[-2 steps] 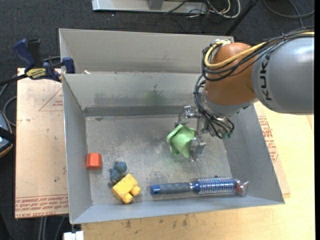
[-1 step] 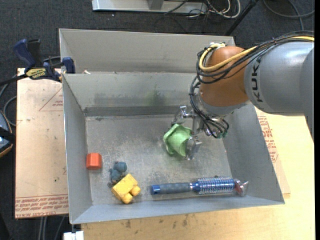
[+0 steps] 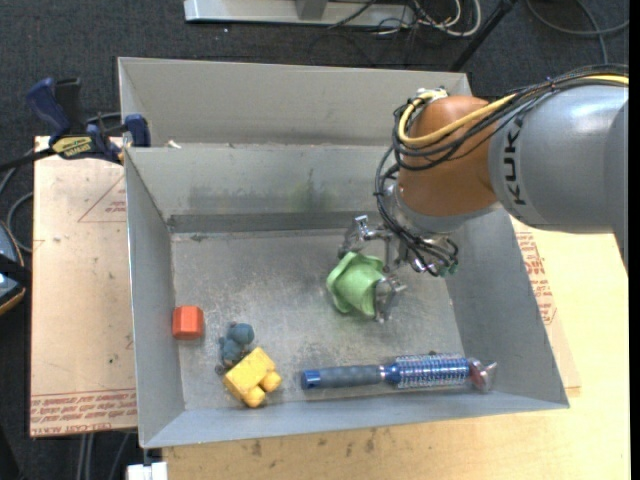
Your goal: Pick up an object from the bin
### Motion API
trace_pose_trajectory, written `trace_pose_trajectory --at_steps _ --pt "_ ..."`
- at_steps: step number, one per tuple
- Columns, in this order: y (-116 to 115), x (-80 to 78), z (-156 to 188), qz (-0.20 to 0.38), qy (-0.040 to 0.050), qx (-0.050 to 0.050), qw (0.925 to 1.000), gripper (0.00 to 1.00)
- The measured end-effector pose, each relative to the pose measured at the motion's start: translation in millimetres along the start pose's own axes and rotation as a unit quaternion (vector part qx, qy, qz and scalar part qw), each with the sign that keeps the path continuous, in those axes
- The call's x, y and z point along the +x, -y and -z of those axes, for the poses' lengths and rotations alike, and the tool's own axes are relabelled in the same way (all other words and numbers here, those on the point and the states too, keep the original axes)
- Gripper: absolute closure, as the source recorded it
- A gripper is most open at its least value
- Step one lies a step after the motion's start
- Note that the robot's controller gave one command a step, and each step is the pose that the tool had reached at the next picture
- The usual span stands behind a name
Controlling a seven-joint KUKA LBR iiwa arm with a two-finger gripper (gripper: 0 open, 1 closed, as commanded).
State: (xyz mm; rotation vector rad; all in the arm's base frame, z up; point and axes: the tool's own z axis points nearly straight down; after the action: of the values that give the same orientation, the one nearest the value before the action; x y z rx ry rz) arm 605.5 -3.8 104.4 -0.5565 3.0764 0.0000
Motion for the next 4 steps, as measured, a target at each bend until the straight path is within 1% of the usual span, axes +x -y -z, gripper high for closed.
trace_pose_trajectory --at_steps 1,2,3,4 --pt "-2 -4.5 -2 0.057 0.0018 0.001 0.9984 0.00" --pt "2 -9.7 -2 0.034 0.0003 -0.001 0.9994 0.00" --pt "1 -4.4 -1 0.049 0.0032 0.001 0.9988 0.00" --pt "-21 -10.3 0 0.209 0.0006 0.001 0.9780 0.00"
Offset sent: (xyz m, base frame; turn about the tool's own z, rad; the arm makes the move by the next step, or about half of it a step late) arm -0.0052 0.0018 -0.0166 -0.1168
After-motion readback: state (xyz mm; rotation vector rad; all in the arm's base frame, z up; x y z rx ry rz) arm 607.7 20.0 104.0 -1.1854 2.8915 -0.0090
